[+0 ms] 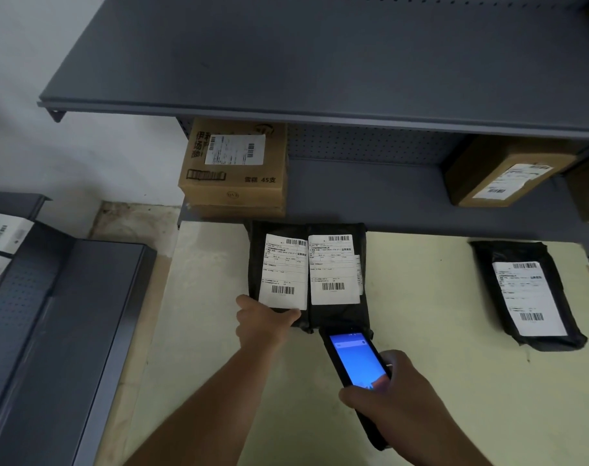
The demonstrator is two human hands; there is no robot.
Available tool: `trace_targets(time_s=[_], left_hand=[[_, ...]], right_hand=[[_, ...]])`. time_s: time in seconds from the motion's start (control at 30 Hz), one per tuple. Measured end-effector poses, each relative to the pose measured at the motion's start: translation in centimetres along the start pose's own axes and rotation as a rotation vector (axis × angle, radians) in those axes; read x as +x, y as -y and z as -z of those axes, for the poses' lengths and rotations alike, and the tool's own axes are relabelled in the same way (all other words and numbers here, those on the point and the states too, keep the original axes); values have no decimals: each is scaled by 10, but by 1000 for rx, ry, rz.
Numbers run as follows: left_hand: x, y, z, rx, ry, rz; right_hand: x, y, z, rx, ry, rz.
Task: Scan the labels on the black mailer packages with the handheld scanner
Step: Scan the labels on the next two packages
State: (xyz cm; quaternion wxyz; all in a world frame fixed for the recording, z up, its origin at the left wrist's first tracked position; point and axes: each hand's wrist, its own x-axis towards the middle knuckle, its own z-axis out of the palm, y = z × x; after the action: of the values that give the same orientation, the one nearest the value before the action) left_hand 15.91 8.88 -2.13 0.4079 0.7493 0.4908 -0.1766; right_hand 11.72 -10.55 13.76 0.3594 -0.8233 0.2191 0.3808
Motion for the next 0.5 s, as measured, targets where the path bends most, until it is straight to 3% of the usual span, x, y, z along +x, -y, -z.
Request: trace_targets(time_s=[0.2,0.5], left_hand=[[-2,0,12,-32,8,26],[1,7,25,-270,135,86]], right_hand=[[-6,-8,4,1,-19,10],[-16,-15,8,-8,-29,15]])
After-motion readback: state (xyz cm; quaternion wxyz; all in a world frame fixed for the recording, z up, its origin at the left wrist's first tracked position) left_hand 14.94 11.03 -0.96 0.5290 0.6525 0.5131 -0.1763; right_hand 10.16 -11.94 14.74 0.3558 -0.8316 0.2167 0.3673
